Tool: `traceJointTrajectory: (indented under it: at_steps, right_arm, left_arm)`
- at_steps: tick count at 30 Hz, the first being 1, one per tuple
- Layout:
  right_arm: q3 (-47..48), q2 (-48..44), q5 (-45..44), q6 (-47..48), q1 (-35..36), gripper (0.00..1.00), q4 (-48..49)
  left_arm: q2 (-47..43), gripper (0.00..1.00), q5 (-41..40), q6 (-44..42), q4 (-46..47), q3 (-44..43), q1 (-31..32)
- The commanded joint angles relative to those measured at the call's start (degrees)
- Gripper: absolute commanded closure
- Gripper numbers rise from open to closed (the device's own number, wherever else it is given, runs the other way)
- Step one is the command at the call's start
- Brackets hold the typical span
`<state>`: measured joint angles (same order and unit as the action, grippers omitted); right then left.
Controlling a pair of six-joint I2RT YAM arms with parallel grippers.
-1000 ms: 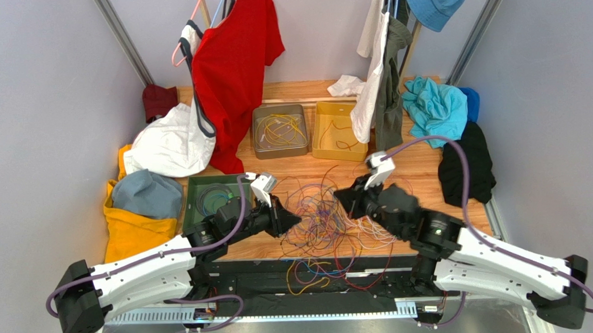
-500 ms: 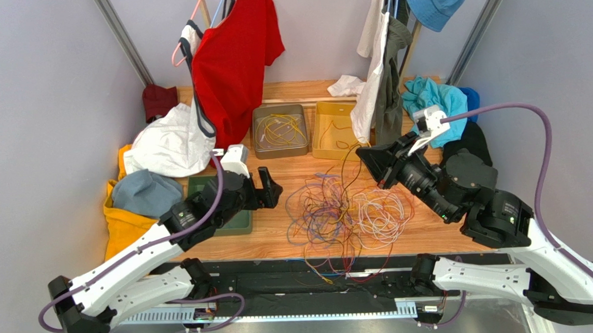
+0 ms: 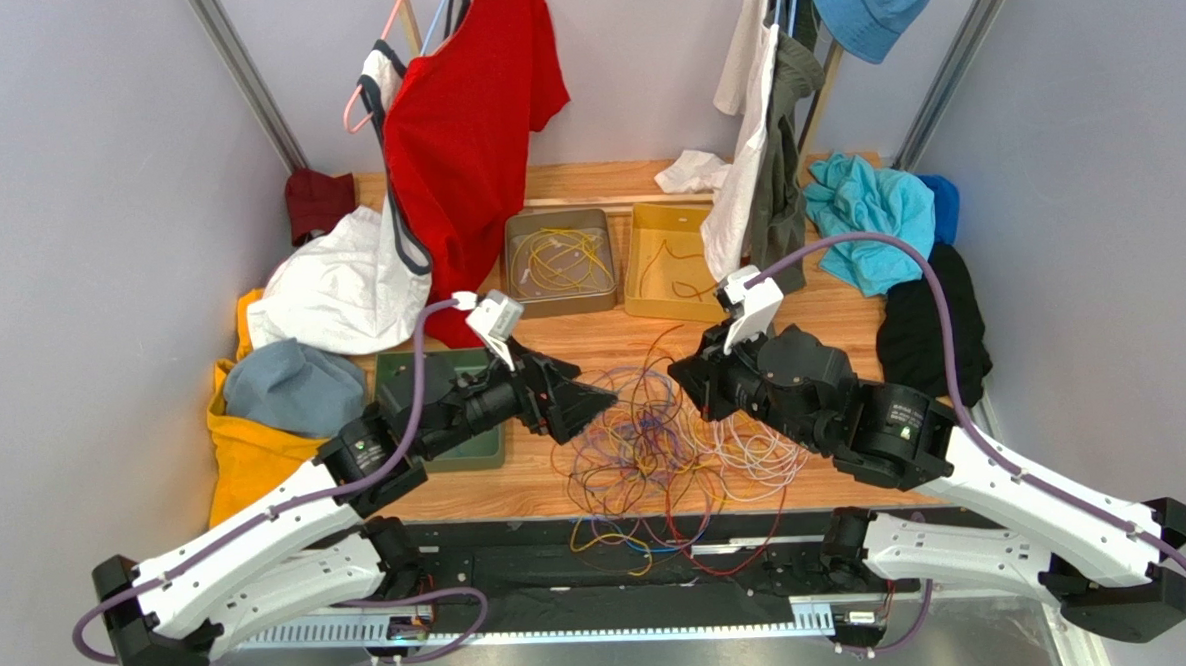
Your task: Untangle the cables
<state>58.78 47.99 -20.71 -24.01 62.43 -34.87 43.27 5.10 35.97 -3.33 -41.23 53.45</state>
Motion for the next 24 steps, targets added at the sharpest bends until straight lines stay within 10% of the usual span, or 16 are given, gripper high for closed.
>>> traceJointTrajectory:
  at_steps: [1,10,13,16,17,24]
  right_arm:
    - [0.0,-0.2,2.3,-2.2,-0.1,1.00,5.3]
    - [0.5,0.4,4.4,-2.7,-0.1,1.00,5.8]
    - [0.2,0.4,5.0,-2.9,-0.1,1.00,5.8]
    - [-0.2,-0.6,5.0,-2.9,-0.1,1.00,5.6]
    - [-0.5,-0.8,4.7,-3.0,0.0,1.00,5.5]
    - [-2.3,-3.6,4.0,-3.4,0.0,0.97,5.2]
  left_arm:
    - [3.5,0.01,5.1,-3.5,8.4,-0.2,1.7]
    - [8.8,0.01,8.3,-4.0,14.8,0.5,1.7]
    - [10.9,0.20,8.2,-4.5,15.0,-0.3,1.7]
    - [12.5,0.69,8.3,-4.9,14.7,-1.3,1.7]
    - [12.5,1.00,7.6,-4.7,13.3,-1.6,1.7]
    - [8.5,1.00,2.0,-4.7,8.9,-2.4,1.7]
